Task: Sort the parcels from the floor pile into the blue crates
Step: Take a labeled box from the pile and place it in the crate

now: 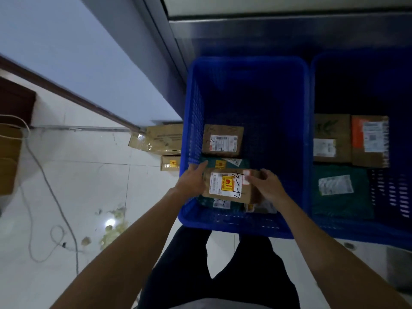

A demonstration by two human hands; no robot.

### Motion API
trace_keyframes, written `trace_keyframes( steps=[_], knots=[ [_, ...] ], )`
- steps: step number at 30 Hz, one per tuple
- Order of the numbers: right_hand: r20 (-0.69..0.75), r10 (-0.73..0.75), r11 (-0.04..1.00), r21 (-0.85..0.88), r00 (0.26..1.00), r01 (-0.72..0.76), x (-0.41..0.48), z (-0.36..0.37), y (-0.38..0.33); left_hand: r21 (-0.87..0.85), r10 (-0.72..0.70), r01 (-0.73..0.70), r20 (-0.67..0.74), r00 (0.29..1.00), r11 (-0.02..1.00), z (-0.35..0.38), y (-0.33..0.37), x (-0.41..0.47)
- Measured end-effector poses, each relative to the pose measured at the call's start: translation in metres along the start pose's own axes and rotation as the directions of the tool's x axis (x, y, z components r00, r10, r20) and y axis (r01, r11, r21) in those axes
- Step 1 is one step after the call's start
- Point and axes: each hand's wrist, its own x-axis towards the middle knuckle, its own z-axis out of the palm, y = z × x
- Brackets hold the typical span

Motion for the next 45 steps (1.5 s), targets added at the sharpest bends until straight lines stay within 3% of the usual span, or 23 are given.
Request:
trace_keyframes(
  steps=[5,7,15,19,24,30,45],
  knots=[
    [0.151,0.109,0.994,-0.021,0.982,-0.107,0.029,0.024,0.032,0.177,-0.002,-0.015,0.095,0.995,0.984,0.042,-0.029,0.027],
    [0.167,0.137,0.991,-0.02,0.976,-0.136,0.036,0.031,0.043,0.28,0.033,-0.072,0.144,0.989,0.957,0.054,-0.034,0.032],
    [0.197,0.201,0.979,-0.07,0.96,-0.19,0.048,0.06,0.066,0.405,0.046,-0.083,0.101,0.994,0.91,0.072,-0.033,0.048],
    [0.175,0.165,0.973,-0.192,0.971,-0.131,0.051,0.069,0.069,0.454,0.035,-0.099,0.146,0.989,0.886,0.078,-0.036,0.053],
    [0.104,0.08,0.942,-0.333,0.991,-0.041,0.048,0.081,0.074,0.458,0.014,-0.091,0.169,0.985,0.884,0.087,-0.041,0.052],
    [0.105,-0.033,0.817,-0.569,0.994,0.087,0.041,0.092,0.083,0.427,0.036,-0.091,0.136,0.99,0.899,0.101,-0.046,0.055],
    [0.164,0.032,0.768,-0.636,0.986,0.081,0.063,0.095,0.088,0.413,-0.018,-0.054,0.168,0.986,0.909,0.11,-0.052,0.065]
  ],
)
